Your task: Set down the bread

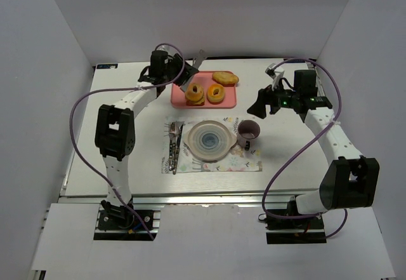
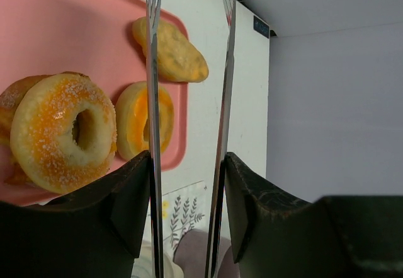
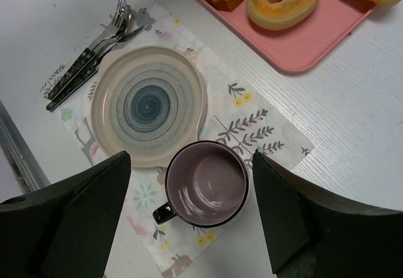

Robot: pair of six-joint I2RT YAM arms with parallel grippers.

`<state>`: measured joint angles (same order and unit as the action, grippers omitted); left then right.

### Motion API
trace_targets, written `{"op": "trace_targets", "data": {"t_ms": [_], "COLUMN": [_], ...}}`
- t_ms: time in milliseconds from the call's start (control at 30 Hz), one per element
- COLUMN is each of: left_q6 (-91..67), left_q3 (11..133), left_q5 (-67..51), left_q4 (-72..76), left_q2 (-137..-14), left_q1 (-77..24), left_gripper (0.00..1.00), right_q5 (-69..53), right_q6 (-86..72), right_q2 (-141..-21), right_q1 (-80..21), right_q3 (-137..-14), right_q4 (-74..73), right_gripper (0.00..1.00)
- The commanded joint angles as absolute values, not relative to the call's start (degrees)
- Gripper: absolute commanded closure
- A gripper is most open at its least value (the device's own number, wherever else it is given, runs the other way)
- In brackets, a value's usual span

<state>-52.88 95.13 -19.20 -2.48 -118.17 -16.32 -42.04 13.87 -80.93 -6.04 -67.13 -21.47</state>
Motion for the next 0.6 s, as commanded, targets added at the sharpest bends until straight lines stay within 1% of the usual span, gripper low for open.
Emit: {"op": "trace_targets", "data": {"t_ms": [0, 67, 333, 567], "left_q6": [-54.58, -55.54, -58.97, -61.35], "left_q3": [98.79, 99.75, 103.36, 104.24], "left_q5": [-19.34, -19.51, -20.83, -21.62], "left_q4": [-4.04, -3.61, -2.03, -2.46], "left_q2": [-120.31, -121.63, -127.26, -129.28], "left_q1": [-17.49, -17.67, -18.81, -19.42], "left_gripper": [0.42, 0.42, 0.42, 0.42], "right_q5": [-43.68, -43.86, -44.38, -44.74], "right_q6": [13.1, 12.83, 12.48, 11.87], "right_q2": [-79.01, -78.75, -78.75, -78.58], "right_q1": [-5.45, -5.27, -4.75, -4.66], "right_q3": [-66.18, -65.66, -64.86, -63.81], "right_q4": [-19.07, -18.81, -18.28, -17.49], "right_gripper": [0.18, 0.16, 0.15, 0.15]}}
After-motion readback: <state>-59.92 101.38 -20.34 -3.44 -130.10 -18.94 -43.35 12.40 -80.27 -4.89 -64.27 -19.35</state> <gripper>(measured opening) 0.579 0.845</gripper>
